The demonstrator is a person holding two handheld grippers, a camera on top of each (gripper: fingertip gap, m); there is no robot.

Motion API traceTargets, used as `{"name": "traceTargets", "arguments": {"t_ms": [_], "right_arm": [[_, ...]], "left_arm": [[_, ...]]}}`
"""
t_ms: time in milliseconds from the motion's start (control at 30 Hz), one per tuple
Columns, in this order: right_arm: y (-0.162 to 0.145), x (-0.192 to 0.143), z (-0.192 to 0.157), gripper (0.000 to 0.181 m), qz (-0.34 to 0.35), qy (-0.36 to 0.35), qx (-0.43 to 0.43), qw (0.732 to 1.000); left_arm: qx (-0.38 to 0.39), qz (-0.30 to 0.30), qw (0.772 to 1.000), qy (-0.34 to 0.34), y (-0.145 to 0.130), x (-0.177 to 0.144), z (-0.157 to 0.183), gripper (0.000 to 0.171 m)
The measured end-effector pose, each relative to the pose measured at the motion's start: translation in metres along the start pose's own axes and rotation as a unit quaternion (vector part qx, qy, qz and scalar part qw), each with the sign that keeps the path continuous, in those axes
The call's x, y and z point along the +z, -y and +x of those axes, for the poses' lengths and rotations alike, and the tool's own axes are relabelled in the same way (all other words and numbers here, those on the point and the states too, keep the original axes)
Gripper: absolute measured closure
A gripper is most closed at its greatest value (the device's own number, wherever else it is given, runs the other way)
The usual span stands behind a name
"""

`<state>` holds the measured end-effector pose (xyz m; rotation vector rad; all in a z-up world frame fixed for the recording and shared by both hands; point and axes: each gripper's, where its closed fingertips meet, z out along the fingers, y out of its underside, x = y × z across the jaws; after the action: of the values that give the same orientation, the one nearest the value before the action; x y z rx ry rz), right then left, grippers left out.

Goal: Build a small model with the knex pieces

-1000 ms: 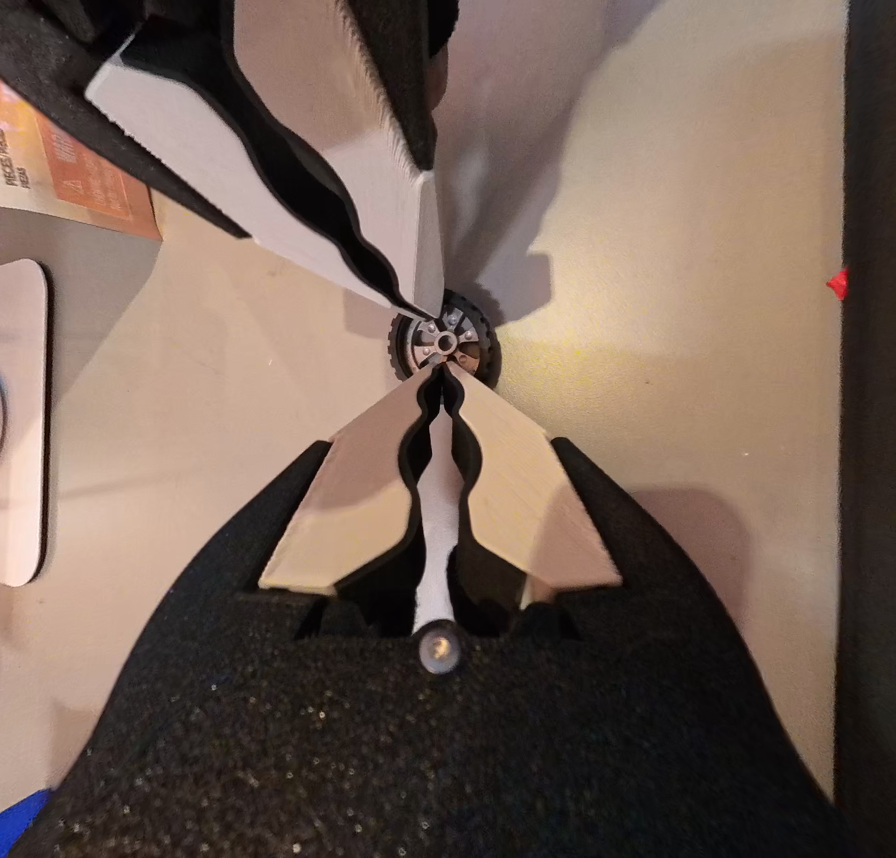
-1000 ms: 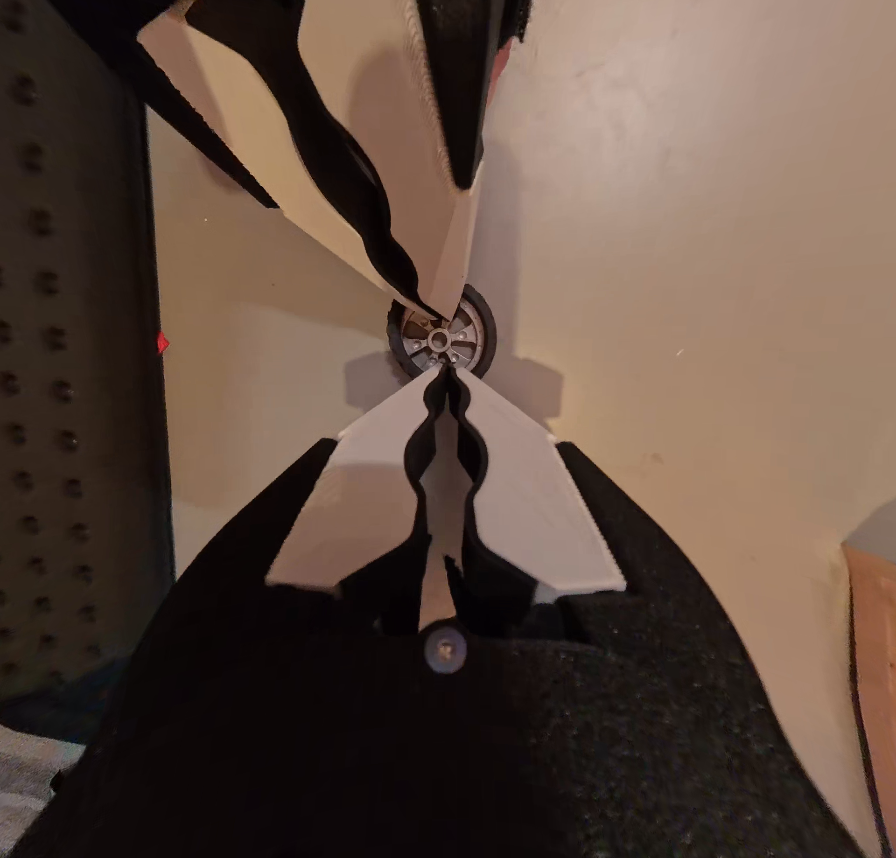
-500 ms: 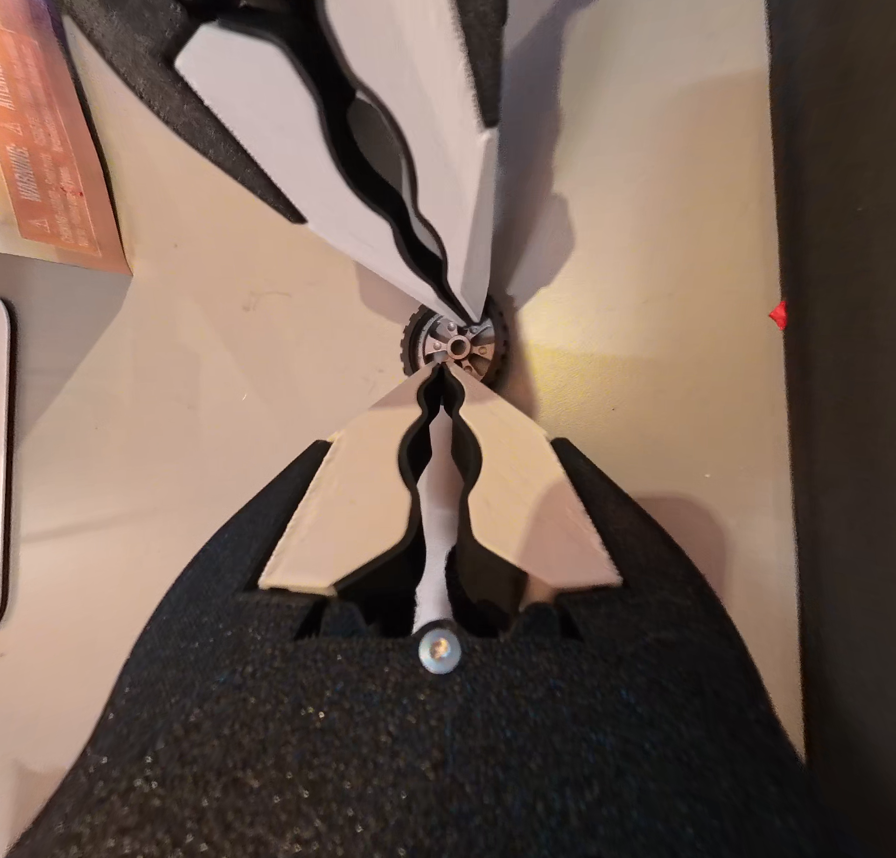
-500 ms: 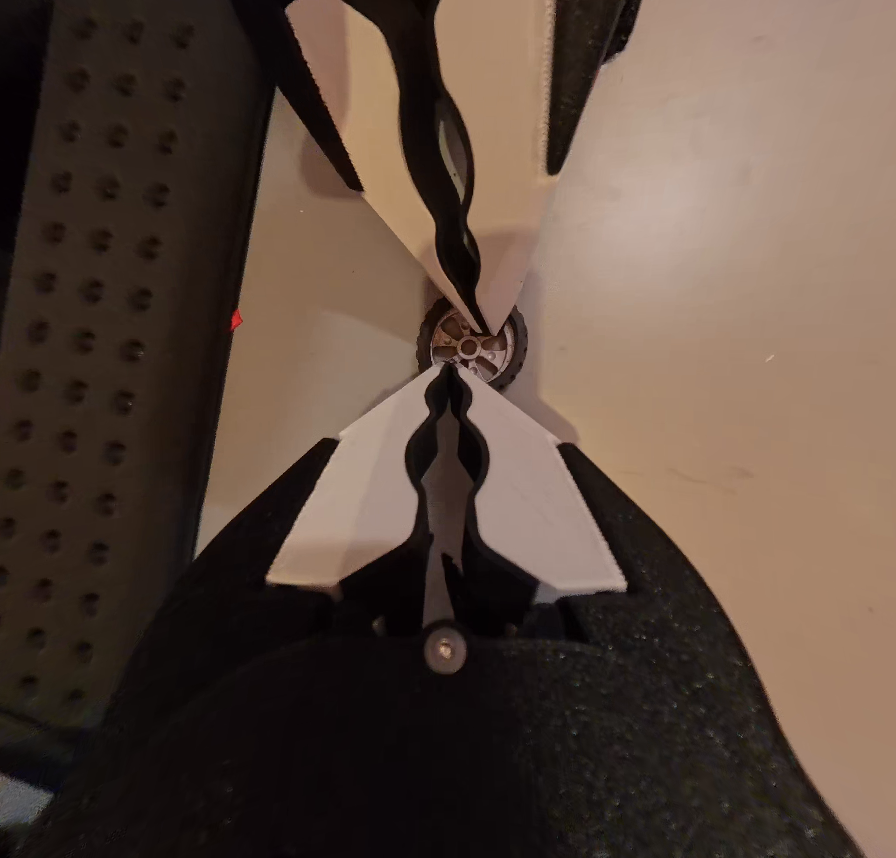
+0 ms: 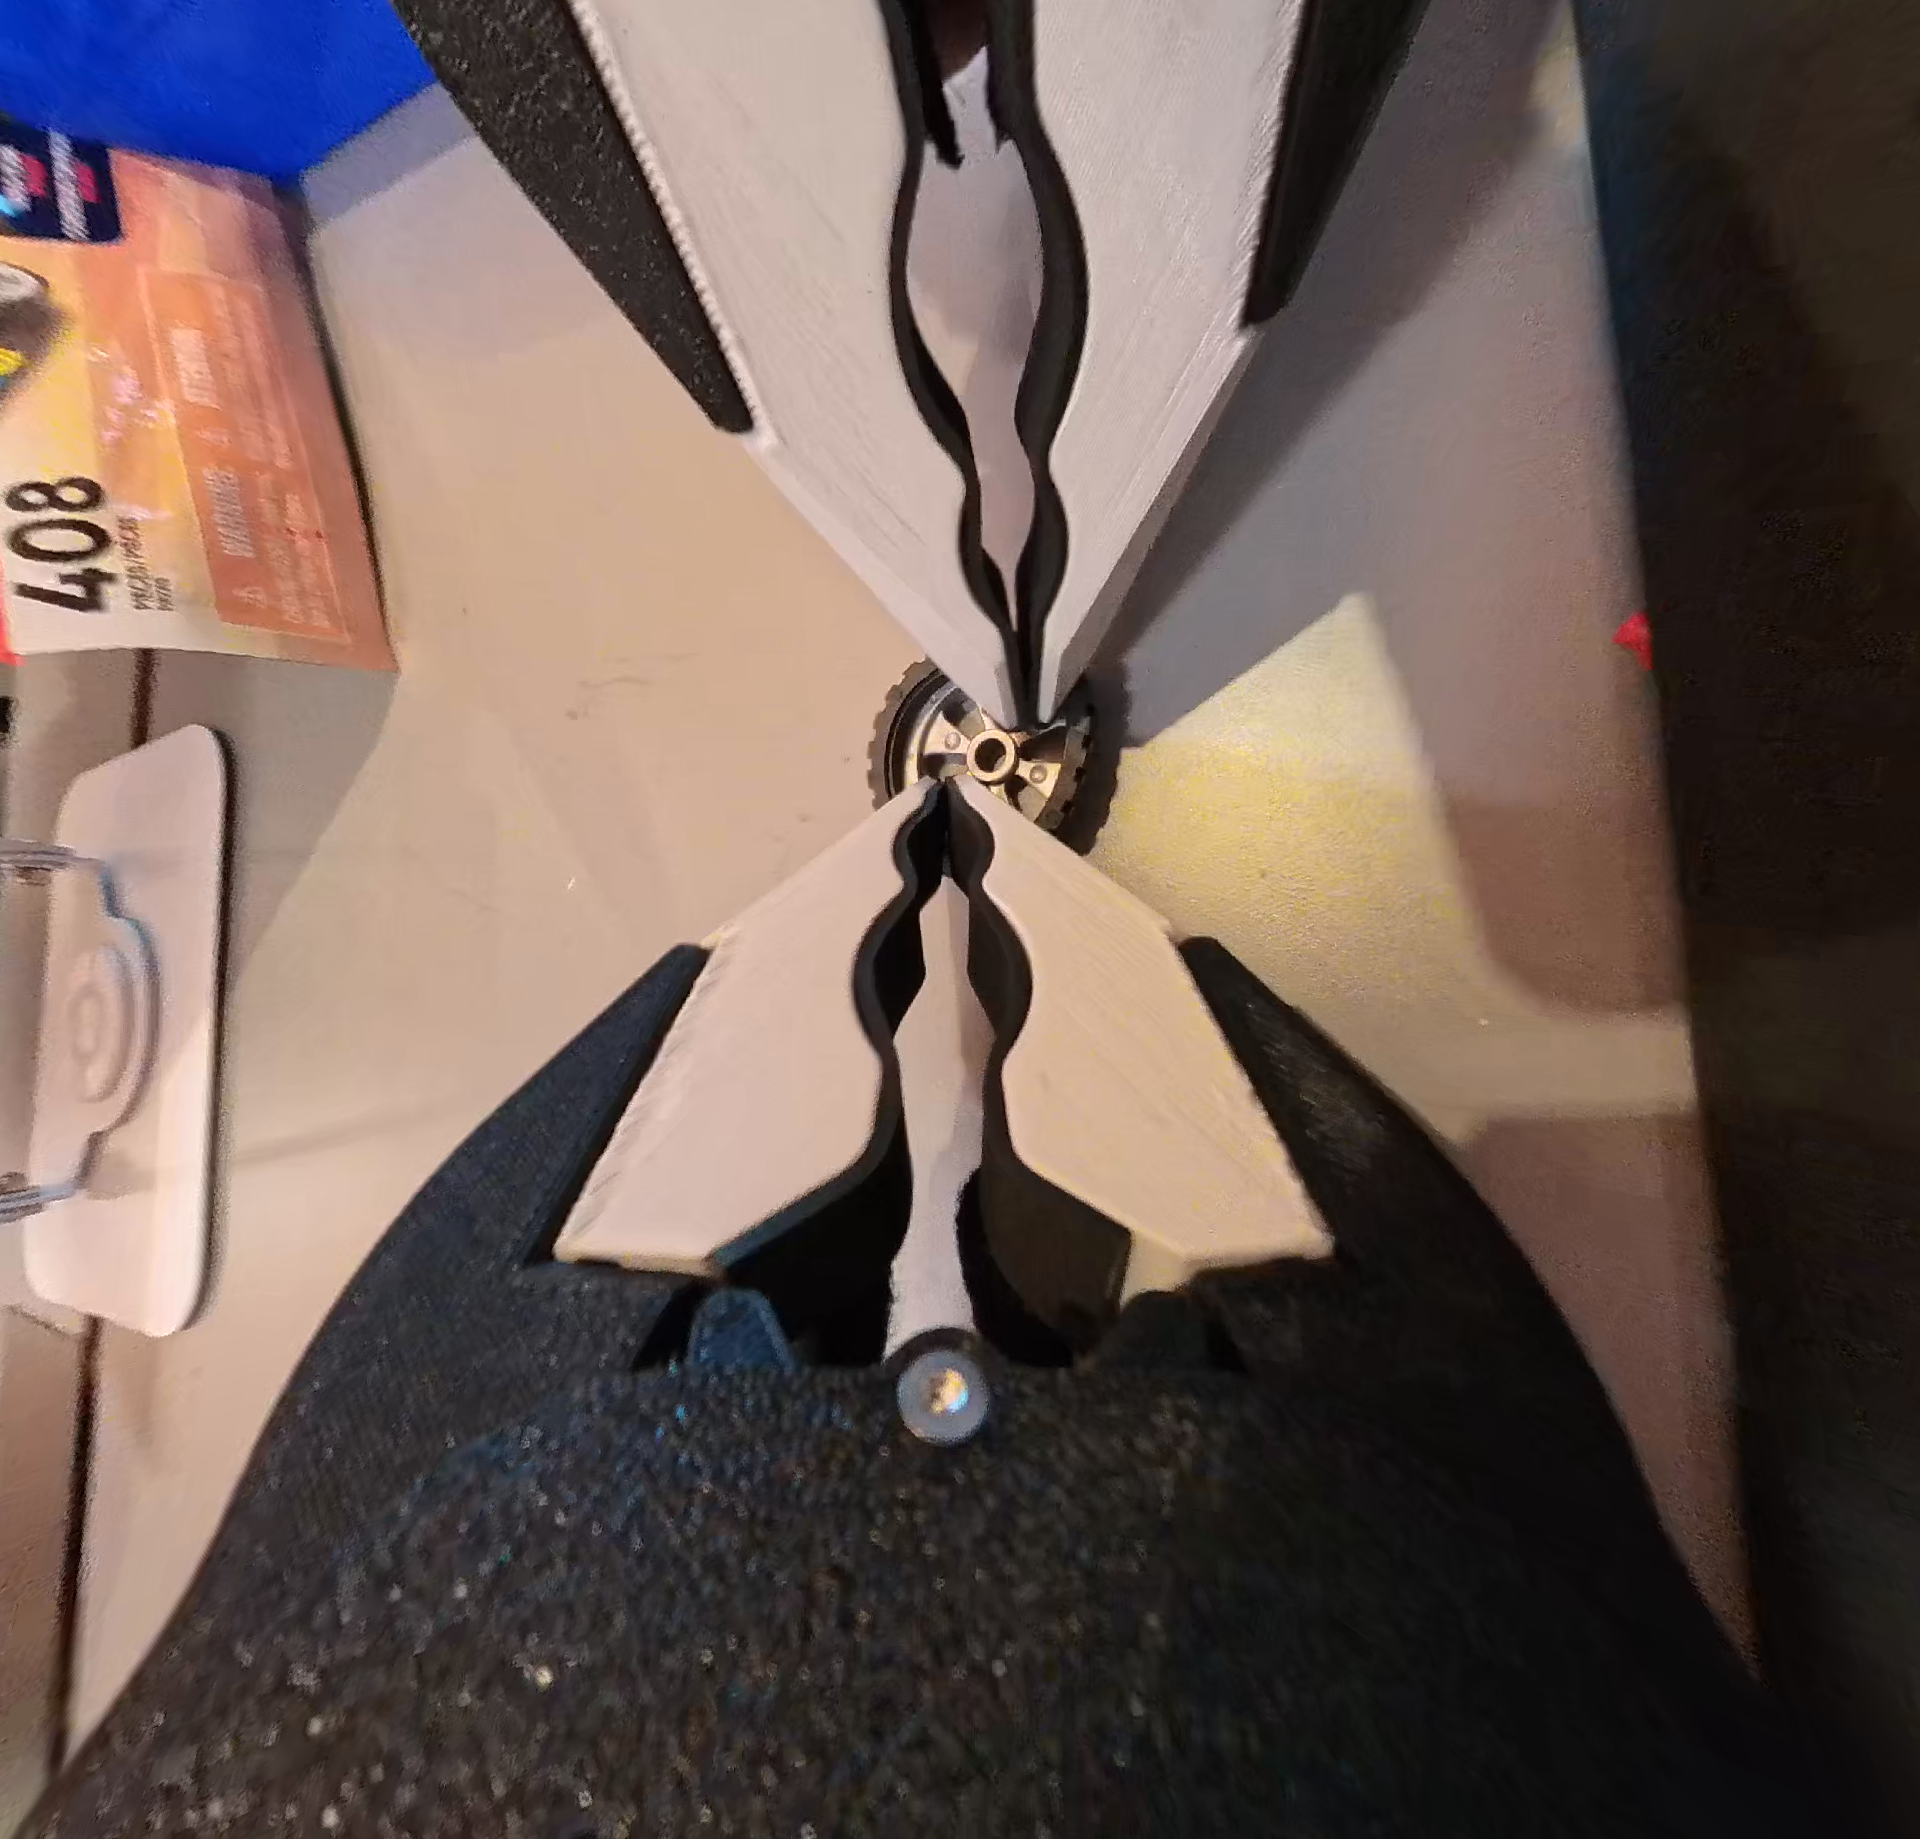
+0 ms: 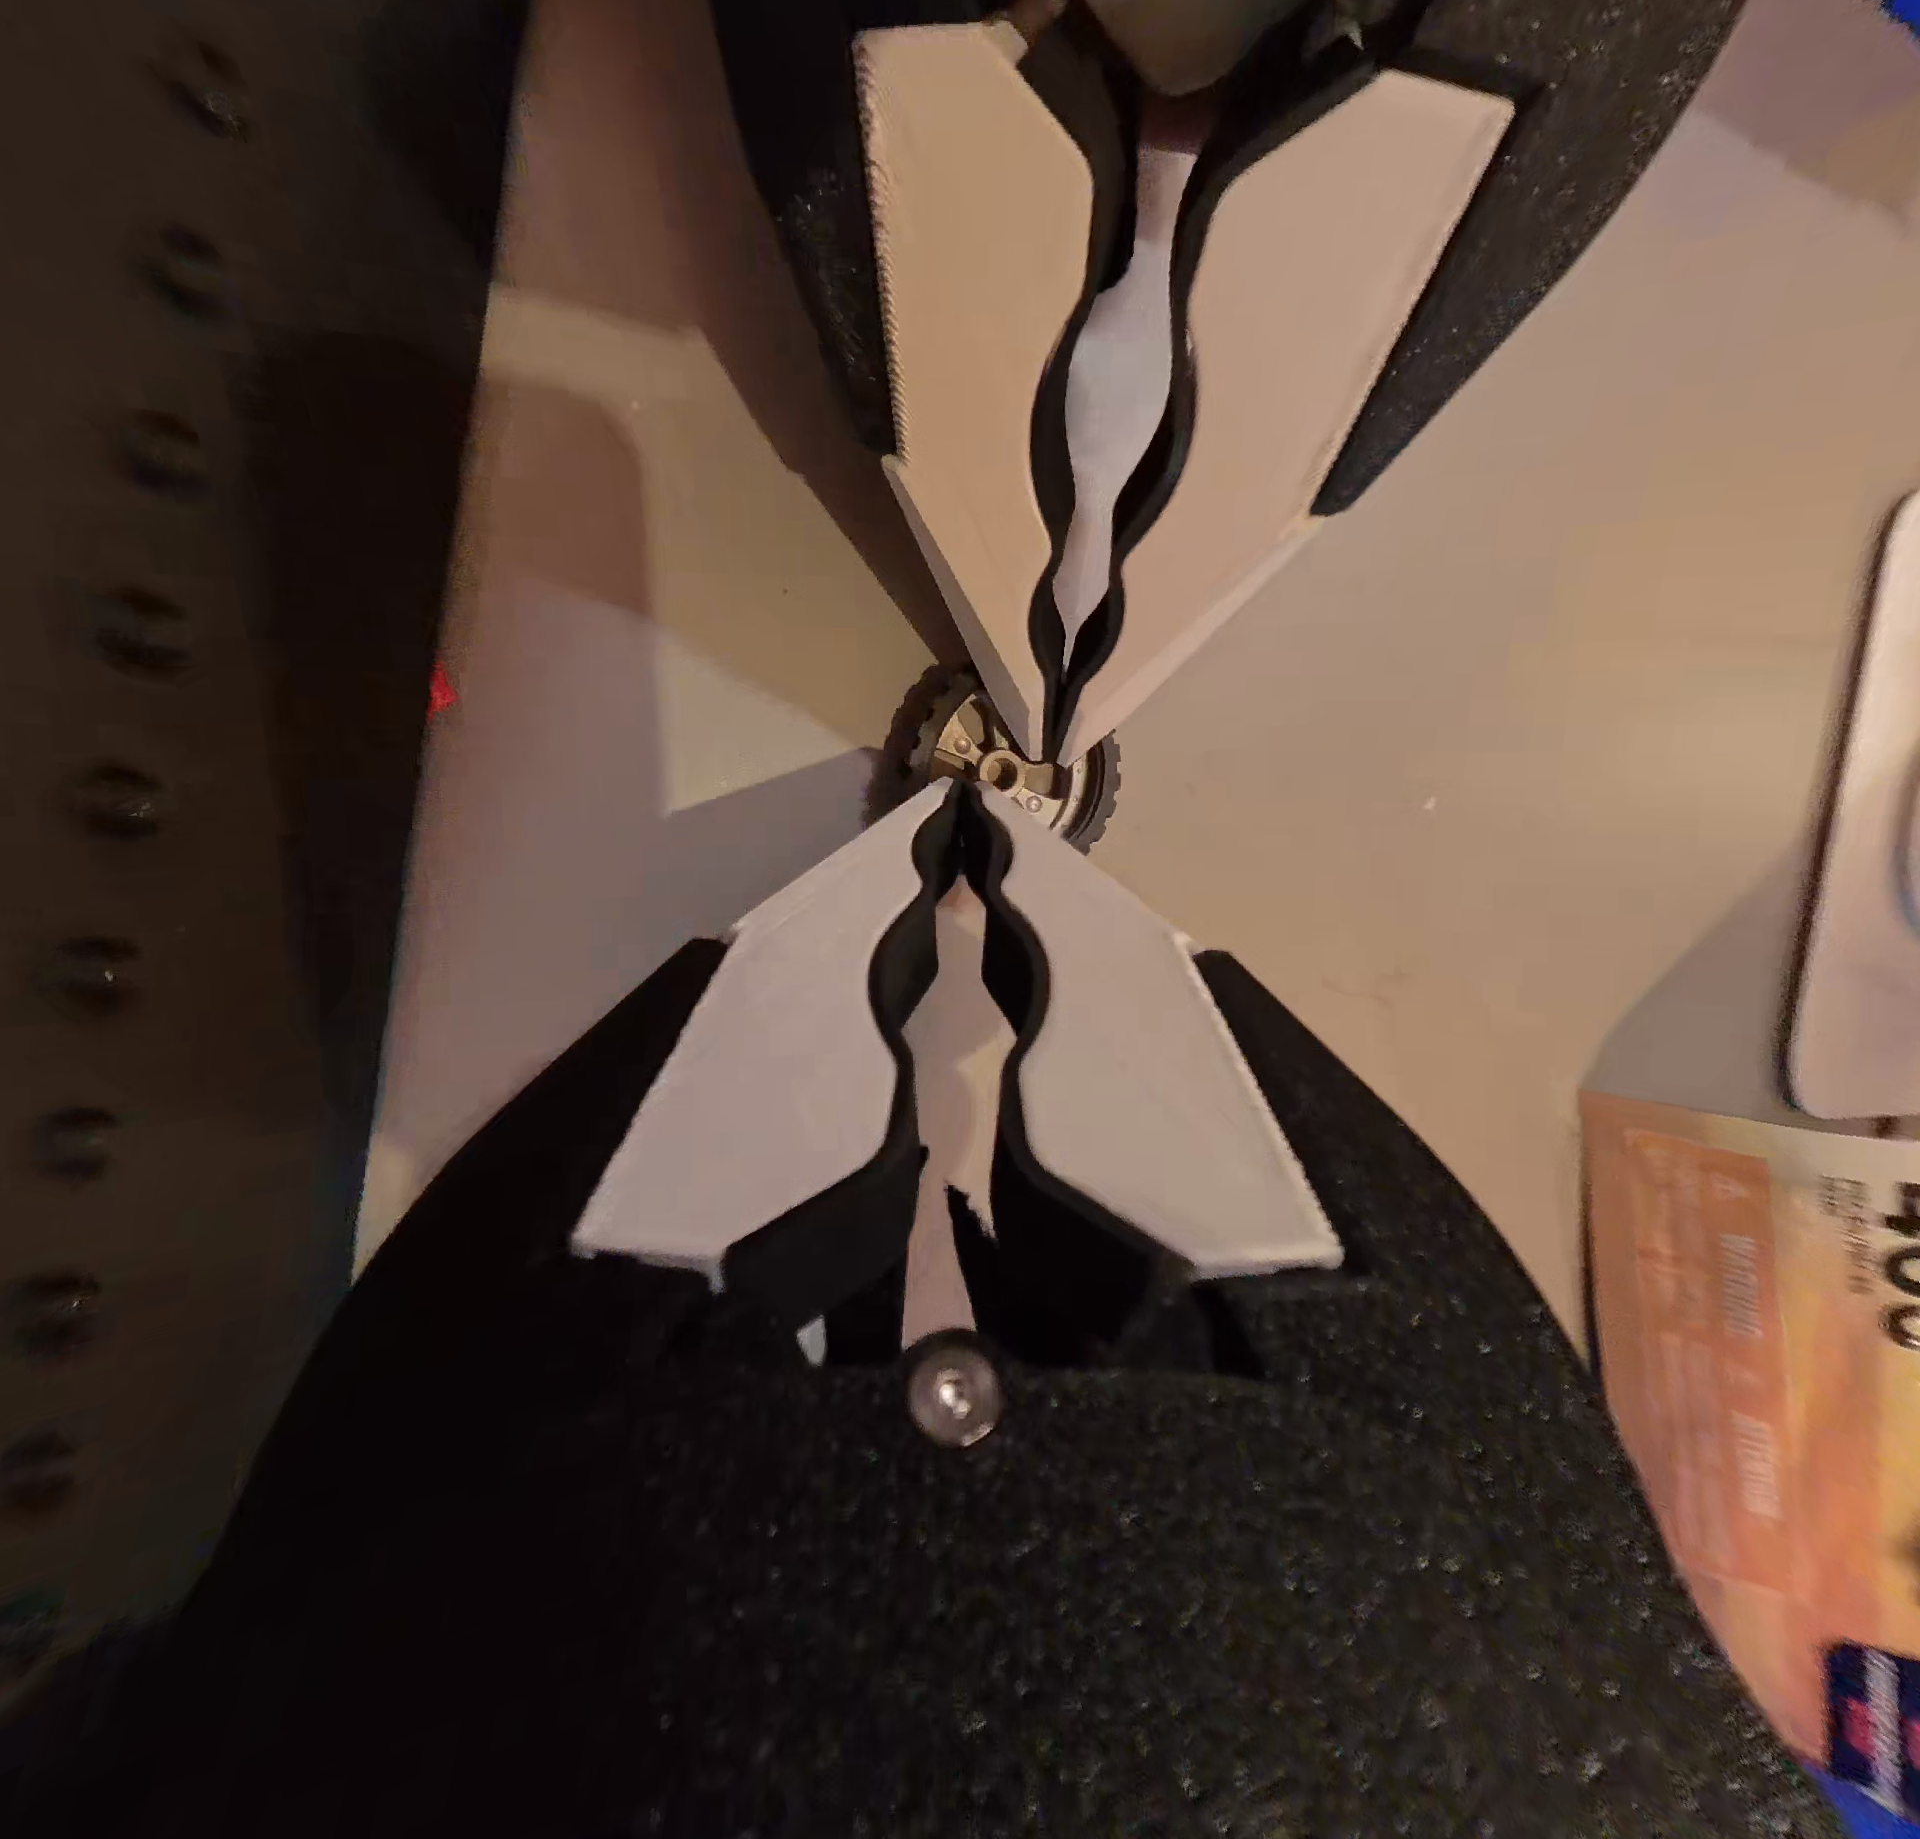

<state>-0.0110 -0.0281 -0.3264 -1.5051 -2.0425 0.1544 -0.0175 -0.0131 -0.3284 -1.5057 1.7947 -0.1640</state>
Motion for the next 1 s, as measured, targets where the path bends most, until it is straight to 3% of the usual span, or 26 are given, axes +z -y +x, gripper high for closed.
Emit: {"name": "traceTargets", "arguments": {"t_ms": [300, 467, 633, 700, 833, 1000], "right_arm": [[0.004, -0.001, -0.002, 0.181, -0.032, -0.099, -0.069, 0.992], [0.006, 0.0, -0.006, 0.181, -0.051, -0.132, -0.096, 0.985], [0.005, 0.001, -0.005, 0.181, -0.014, -0.113, -0.031, 0.993], [0.004, 0.001, -0.003, 0.181, 0.013, -0.094, 0.045, 0.994], [-0.007, 0.002, 0.011, 0.181, 0.015, -0.121, 0.124, 0.985], [-0.01, 0.005, 0.02, 0.181, 0.048, -0.094, 0.224, 0.969]], "left_arm": [[0.119, -0.023, 0.986, 0.111, -0.001, -0.005, 0.002, 0.171], [0.14, -0.021, 0.981, 0.134, -0.001, -0.004, 0.003, 0.171], [0.123, -0.003, 0.985, 0.118, -0.001, -0.004, 0.004, 0.171], [0.093, -0.005, 0.991, 0.097, -0.001, -0.003, 0.003, 0.171], [0.076, -0.013, 0.995, 0.065, -0.002, -0.001, 0.001, 0.171], [0.06, -0.016, 0.997, 0.047, -0.001, 0.002, -0.002, 0.171]]}}
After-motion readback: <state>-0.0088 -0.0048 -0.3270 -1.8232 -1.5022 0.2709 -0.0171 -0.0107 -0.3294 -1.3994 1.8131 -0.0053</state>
